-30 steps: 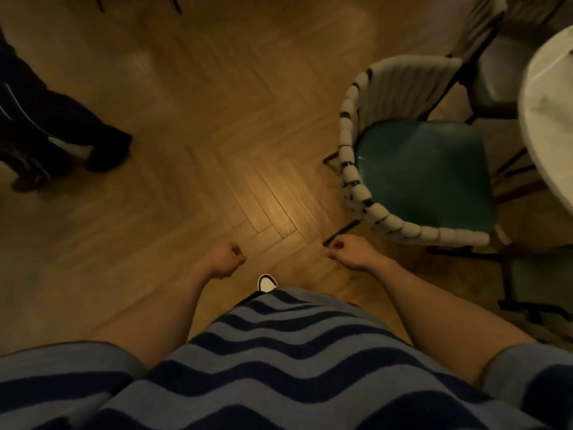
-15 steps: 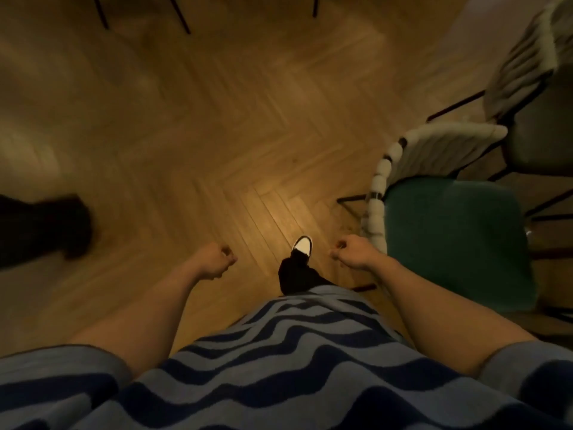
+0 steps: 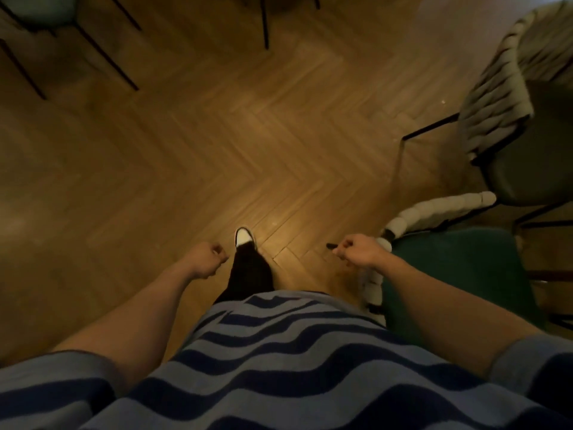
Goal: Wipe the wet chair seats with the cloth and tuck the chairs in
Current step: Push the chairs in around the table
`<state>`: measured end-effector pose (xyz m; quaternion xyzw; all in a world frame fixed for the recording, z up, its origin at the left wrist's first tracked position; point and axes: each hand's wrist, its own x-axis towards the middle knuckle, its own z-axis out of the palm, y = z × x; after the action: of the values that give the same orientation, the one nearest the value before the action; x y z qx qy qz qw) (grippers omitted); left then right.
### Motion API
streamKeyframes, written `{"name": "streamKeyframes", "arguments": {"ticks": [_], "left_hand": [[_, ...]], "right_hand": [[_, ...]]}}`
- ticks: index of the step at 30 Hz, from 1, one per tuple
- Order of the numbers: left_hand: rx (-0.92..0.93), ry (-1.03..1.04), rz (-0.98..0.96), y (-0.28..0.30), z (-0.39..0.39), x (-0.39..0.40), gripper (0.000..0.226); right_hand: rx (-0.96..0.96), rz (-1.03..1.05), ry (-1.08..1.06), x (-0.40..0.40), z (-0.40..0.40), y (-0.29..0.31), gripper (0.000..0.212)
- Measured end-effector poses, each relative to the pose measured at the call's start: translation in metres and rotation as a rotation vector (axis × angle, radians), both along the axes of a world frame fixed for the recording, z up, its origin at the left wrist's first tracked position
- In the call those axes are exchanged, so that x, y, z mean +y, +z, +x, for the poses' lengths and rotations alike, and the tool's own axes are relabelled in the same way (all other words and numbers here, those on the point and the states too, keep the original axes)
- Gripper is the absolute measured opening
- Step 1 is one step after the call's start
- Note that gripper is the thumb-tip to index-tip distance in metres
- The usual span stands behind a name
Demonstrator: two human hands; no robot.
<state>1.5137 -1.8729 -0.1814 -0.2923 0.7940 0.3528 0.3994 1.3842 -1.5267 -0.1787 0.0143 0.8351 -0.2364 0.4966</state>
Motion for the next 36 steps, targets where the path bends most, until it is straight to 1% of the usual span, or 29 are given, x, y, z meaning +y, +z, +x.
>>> {"name": "streamKeyframes", "arguments": {"ticks": [5,8,13,15,18,21,26,29,31,36], "left_hand": [[-0.006,-0.153,-0.020,-0.005,-0.140,-0.049,0.021],[-0.005,-0.284,-0.032,0.000,-0.222,-0.069,0.023],[-0.014,-0.515,-0.065,0.003,-0.348,-0.081,0.024],[-0.011,-0.605,-0.069,0.001,-0.394,-0.073,0.025],[-0.016,-0.749,-0.071,-0.004,-0.455,-0.045,0.026],[-0.016,-0.876,-0.058,-0.009,-0.505,-0.009,0.027],[0.035,-1.118,-0.016,-0.018,-0.585,0.086,0.024],[0.051,-1.255,0.000,-0.019,-0.622,0.143,0.022],[0.064,-1.346,0.007,-0.016,-0.641,0.179,0.025],[0.117,-1.537,0.022,-0.011,-0.682,0.270,0.031]], "right_hand": [[-0.009,0.044,-0.148,-0.025,-0.081,-0.011,0.029],[-0.001,0.068,-0.289,-0.040,-0.120,-0.013,0.019],[0.042,0.075,-0.501,-0.061,-0.168,-0.016,0.029],[0.048,0.082,-0.565,-0.063,-0.182,-0.012,0.028],[0.061,0.080,-0.702,-0.052,-0.196,-0.011,0.024],[0.059,0.074,-0.838,-0.036,-0.204,-0.012,0.028],[0.066,0.105,-1.047,0.006,-0.224,-0.022,0.029],[0.052,0.083,-1.184,0.032,-0.239,-0.028,0.026],[0.032,0.076,-1.225,0.046,-0.249,-0.031,0.027],[0.069,0.080,-1.345,0.085,-0.274,-0.030,0.023]]}}
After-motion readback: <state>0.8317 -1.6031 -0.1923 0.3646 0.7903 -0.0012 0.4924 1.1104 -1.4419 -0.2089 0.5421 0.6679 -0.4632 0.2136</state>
